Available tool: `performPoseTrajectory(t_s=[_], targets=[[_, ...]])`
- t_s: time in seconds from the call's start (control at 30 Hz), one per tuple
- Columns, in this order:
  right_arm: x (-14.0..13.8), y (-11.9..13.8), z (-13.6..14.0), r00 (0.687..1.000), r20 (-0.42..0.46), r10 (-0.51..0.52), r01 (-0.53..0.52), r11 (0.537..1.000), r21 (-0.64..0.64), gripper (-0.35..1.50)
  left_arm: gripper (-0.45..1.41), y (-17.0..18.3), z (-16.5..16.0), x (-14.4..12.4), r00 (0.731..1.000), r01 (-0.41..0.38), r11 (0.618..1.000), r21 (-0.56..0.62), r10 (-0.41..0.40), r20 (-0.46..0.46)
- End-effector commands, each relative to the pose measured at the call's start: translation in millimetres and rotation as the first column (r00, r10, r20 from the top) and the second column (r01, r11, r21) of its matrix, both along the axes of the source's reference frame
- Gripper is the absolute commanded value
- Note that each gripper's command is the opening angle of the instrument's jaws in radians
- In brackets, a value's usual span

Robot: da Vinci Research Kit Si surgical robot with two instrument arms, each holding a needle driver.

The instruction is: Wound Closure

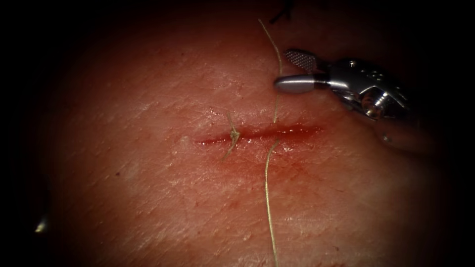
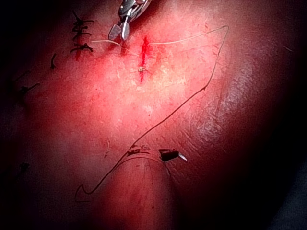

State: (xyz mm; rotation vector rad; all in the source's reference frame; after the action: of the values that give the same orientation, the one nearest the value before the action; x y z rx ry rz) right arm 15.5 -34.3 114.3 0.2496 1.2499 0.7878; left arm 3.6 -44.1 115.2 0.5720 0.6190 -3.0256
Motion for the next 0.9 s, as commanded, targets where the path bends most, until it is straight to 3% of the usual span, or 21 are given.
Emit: performPoseTrajectory(t_s=[0.03, 0.1, 0.17, 0.33, 0.37, 0.4, 0.5, 0.57, 0.63, 0.67, 0.9], targets=[[0.7, 0.0, 0.7, 1.0, -0.003, 0.0, 0.0, 1.0, -0.003, 1.33, 0.83, 1.2, -1.2, -0.2, 0.999, -0.035, 0.999, 0.012, 0.035, -0.037], [0.7, -0.2, 0.7, 1.0, -0.003, 0.0, 0.0, 1.0, -0.004, 1.33, 0.76, 3.2, -3.0, -0.3, 1.0, 0.015, 1.0, 0.002, -0.015, 0.027], [0.7, -0.5, 0.9, 1.0, -0.003, 0.0, 0.0, 1.0, -0.007, 1.33, 0.66, 6.1, -5.5, -0.4, 0.975, 0.147, 0.989, -0.024, -0.141, 0.173], [0.6, -0.8, 0.8, 1.0, 0.003, -0.008, 0.008, 1.0, -0.006, 1.33, 0.6, 10.2, -9.5, -1.4, 0.92, 0.289, 0.957, -0.028, -0.27, 0.284], [0.6, -0.8, 0.8, 1.0, 0.002, -0.008, 0.008, 1.0, -0.005, 1.33, 0.56, 11.3, -10.3, -2.1, 0.894, 0.337, 0.941, -0.024, -0.312, 0.322], [0.5, -0.9, 0.6, 1.0, 0.001, -0.009, 0.009, 1.0, -0.004, 1.33, 0.53, 12.9, -11.1, -3.5, 0.842, 0.391, 0.92, 0.012, -0.363, 0.398], [0.3, -1.1, 0.4, 1.0, 0.0, -0.011, 0.011, 1.0, -0.004, 1.33, 0.46, 14.5, -11.3, -6.9, 0.753, 0.453, 0.888, 0.08, -0.429, 0.5], [0.2, -1.2, 0.3, 1.0, 0.0, -0.012, 0.012, 1.0, -0.004, 1.33, 0.46, 14.5, -10.7, -10.0, 0.692, 0.49, 0.859, 0.15, -0.487, 0.533], [0.1, -1.3, 0.2, 1.0, -0.001, -0.013, 0.013, 1.0, -0.003, 1.33, 0.46, 13.9, -9.8, -12.7, 0.654, 0.499, 0.844, 0.2, -0.517, 0.552], [-0.2, -1.3, 0.0, 1.0, 0.005, -0.01, 0.01, 1.0, -0.007, 1.33, 0.46, 12.4, -8.5, -15.8, 0.628, 0.502, 0.825, 0.26, -0.555, 0.546], [-2.4, -0.6, -1.6, 0.999, 0.035, -0.004, 0.005, 1.0, -0.03, 1.31, 0.48, 6.4, -2.6, -24.4, 0.579, 0.471, 0.778, 0.416, -0.628, 0.52]])
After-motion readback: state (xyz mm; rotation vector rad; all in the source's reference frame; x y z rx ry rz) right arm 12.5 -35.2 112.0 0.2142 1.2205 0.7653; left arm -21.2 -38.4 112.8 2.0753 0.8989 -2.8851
